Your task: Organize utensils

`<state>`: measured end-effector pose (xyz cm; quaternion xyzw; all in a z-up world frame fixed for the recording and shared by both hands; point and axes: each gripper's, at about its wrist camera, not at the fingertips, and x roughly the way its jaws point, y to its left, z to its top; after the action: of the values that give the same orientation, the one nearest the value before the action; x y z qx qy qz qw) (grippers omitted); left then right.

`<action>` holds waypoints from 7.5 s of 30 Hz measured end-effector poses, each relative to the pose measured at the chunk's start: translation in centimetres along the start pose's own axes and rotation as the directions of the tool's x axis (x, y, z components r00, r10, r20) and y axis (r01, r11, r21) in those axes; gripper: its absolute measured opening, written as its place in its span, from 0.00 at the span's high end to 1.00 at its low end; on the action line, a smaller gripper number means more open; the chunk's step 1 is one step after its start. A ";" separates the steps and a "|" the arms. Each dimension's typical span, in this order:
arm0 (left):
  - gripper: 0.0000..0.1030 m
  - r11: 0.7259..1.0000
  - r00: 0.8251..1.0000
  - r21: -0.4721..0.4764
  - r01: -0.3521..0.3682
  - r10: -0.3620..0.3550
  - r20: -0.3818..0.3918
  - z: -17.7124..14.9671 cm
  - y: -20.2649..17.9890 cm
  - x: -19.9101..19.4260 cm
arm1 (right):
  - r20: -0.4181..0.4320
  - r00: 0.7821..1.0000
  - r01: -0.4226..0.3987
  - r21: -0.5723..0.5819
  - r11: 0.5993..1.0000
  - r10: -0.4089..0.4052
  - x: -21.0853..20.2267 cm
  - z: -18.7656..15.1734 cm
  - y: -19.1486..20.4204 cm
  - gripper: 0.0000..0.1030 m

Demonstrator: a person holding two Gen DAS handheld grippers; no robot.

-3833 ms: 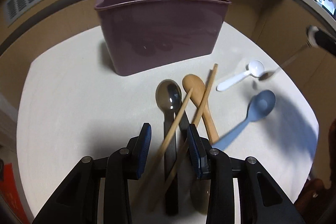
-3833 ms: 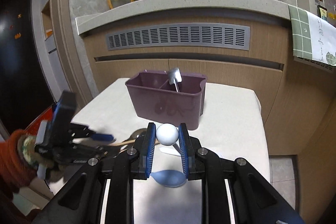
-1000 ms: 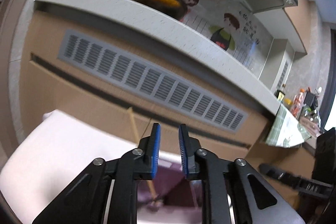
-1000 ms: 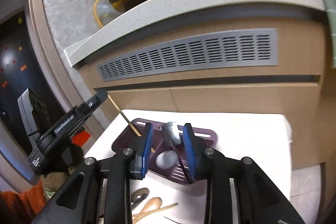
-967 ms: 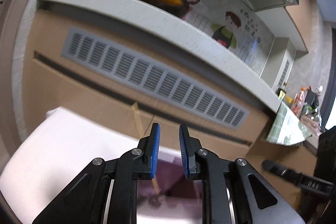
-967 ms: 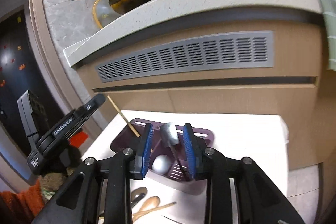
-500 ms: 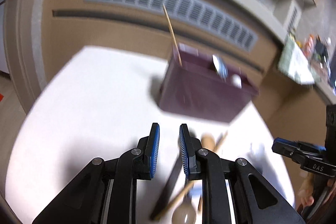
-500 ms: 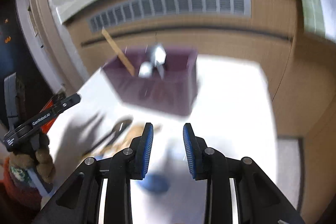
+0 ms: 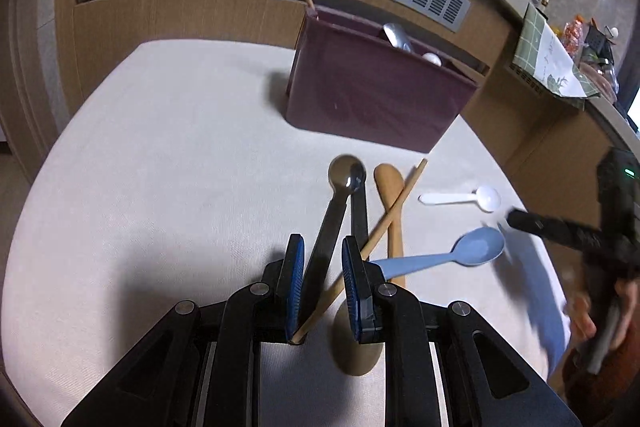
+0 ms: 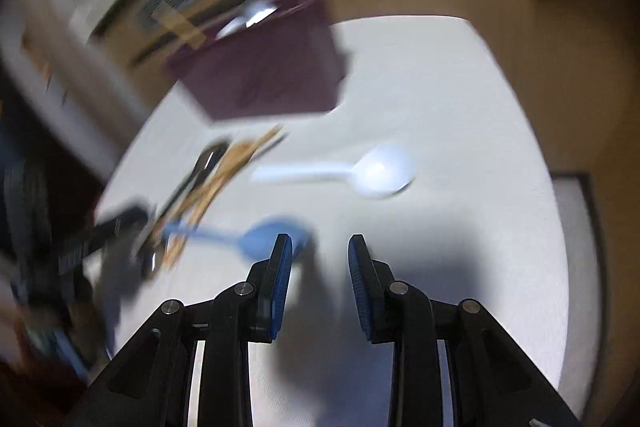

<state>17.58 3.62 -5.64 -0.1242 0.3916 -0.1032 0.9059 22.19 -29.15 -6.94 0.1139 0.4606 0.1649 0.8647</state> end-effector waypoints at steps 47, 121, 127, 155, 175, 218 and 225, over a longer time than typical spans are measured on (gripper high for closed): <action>0.59 0.799 0.934 0.530 0.284 -0.105 -0.342 1.9 -15.7 9.0 | 0.280 0.954 0.123 -0.049 0.991 -0.105 -7.3 1.8 -3.0 0.97; 0.81 0.979 0.976 0.085 0.183 -0.171 -0.135 -2.1 -3.2 -1.5 | -0.081 0.976 0.149 -0.435 0.888 -0.203 0.2 -3.8 5.4 0.43; 0.80 0.976 0.971 0.088 0.199 -0.184 -0.152 -2.2 -4.1 -1.0 | -0.065 0.964 0.225 -0.318 0.921 -0.258 -1.3 -4.3 2.6 0.46; 0.55 0.952 0.986 0.306 -0.010 0.059 -0.153 -0.1 -14.1 6.7 | 0.182 0.934 0.326 -0.085 0.942 -0.307 -4.2 -2.8 1.2 0.71; 0.67 0.986 0.993 0.125 0.108 -0.114 0.044 1.3 -9.2 -0.3 | 0.286 0.923 0.305 -0.140 0.942 -0.257 -5.2 -2.4 3.5 0.71; 0.75 0.918 0.978 0.368 0.148 -0.082 -0.190 4.8 -7.7 7.6 | 0.345 0.927 0.262 -0.317 0.912 -0.146 -3.7 7.2 6.9 0.71; 0.78 0.872 0.975 0.489 -0.027 0.130 -0.178 3.4 -10.1 9.3 | 0.353 0.921 0.273 -0.286 0.919 -0.164 -4.3 4.6 6.2 0.71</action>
<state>25.42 -8.17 -6.71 0.1336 0.4493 -0.1732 0.8662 22.67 -25.32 1.08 -0.0595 0.2888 0.1198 0.9480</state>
